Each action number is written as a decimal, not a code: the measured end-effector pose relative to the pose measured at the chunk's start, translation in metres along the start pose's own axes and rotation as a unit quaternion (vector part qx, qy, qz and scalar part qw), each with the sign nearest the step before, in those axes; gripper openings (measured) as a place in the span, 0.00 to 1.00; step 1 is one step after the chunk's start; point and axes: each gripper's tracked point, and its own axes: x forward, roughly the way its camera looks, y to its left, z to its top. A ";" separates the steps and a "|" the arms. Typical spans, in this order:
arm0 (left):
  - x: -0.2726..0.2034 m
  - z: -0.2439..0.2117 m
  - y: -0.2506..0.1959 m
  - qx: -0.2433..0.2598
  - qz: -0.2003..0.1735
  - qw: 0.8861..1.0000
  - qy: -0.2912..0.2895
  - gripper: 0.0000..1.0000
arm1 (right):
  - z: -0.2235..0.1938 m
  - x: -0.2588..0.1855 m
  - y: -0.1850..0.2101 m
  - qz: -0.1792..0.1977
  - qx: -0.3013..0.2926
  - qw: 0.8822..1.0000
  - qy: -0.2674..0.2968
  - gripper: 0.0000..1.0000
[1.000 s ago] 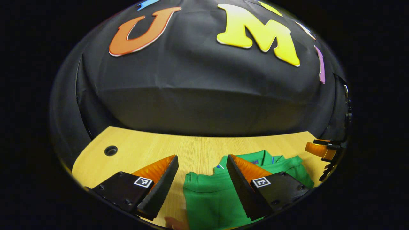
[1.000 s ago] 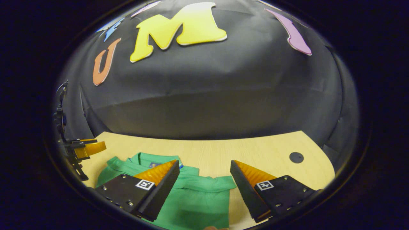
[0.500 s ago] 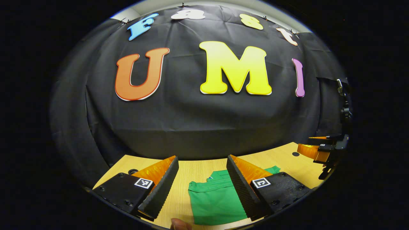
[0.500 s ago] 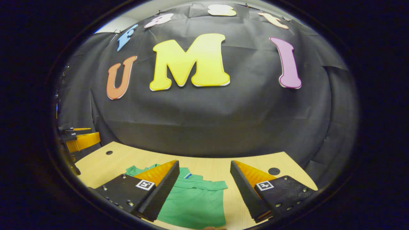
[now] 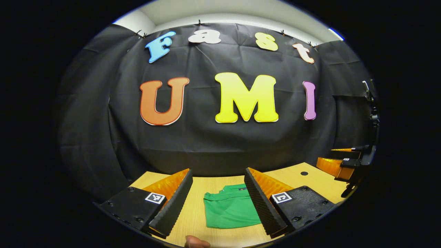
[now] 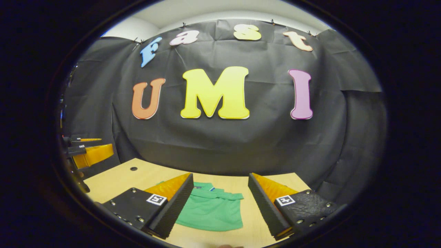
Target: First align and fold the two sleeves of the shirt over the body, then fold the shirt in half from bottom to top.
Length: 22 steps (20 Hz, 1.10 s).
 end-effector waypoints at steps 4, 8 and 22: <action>-0.041 0.006 -0.009 -0.011 0.005 1.000 -0.015 0.96 | 0.002 -0.043 0.007 0.001 0.008 1.000 -0.003 0.99; -0.067 -0.001 -0.020 -0.010 -0.005 1.000 -0.008 0.96 | 0.007 -0.073 0.013 0.000 0.029 1.000 -0.008 0.99; -0.081 -0.001 -0.019 -0.012 -0.006 1.000 -0.011 0.96 | 0.008 -0.088 0.023 0.008 0.015 1.000 -0.010 1.00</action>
